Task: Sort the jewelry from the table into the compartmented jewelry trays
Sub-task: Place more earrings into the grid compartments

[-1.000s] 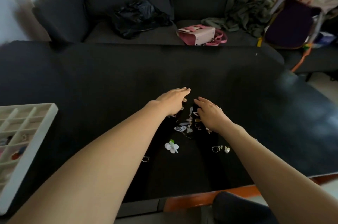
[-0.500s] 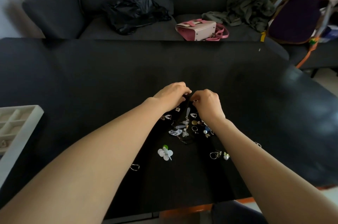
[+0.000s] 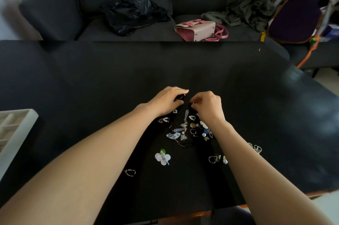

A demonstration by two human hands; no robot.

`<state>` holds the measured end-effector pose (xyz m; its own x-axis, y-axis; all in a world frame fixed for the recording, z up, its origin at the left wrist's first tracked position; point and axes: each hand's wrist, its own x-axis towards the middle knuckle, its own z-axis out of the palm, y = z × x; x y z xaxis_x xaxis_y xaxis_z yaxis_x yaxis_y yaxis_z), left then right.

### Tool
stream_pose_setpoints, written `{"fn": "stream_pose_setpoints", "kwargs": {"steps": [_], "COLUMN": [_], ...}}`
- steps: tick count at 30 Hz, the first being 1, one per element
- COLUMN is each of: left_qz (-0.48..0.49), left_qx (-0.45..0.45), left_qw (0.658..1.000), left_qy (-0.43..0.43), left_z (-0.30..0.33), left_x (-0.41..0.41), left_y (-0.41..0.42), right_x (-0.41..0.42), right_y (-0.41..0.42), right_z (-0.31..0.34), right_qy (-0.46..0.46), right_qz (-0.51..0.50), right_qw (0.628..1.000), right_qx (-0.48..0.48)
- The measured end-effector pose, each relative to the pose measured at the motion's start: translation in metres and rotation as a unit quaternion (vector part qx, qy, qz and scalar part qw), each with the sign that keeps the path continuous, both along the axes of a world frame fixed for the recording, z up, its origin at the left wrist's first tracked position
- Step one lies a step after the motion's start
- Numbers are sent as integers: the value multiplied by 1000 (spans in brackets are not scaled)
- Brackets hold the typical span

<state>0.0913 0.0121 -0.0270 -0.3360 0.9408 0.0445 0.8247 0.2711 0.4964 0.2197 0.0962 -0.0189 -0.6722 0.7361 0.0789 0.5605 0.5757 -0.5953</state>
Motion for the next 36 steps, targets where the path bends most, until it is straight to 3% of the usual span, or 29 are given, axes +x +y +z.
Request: {"fn": "stream_pose_setpoints", "kwargs": {"steps": [2,10,15,17,21,27,30,32,36], "left_qz": [13,46,160,202,260,279,275,285,297], "left_qx": [37,20,87,139,212,229,256,271,302], "left_qw": [999,998,969,923,733,535,476,455,472], "left_qy": [9,-35,-166,-298,-592,-764,-795,-799,-773], "left_z": [2,15,17,18,29,48,65,76,93], "left_x": [-1,0,7,10,20,35,40,38,30], "left_y": [-4,-9,-6,-7,-26,-87,-139,-175,-247], "right_x": [0,1,2,2,4,12,8,1,-23], "right_y": [-1,-6,-18,-21,-32,-84,-126,-160,-231], "right_z": [1,4,5,8,20,44,63,74,90], "right_qy": [1,27,91,128,181,273,278,270,240], "right_qz": [-7,7,30,16,-4,35,77,101,147], "right_qw": [1000,999,992,984,961,873,848,832,814], "right_qx": [-5,-37,-87,-123,-208,-402,-445,-475,-509]}}
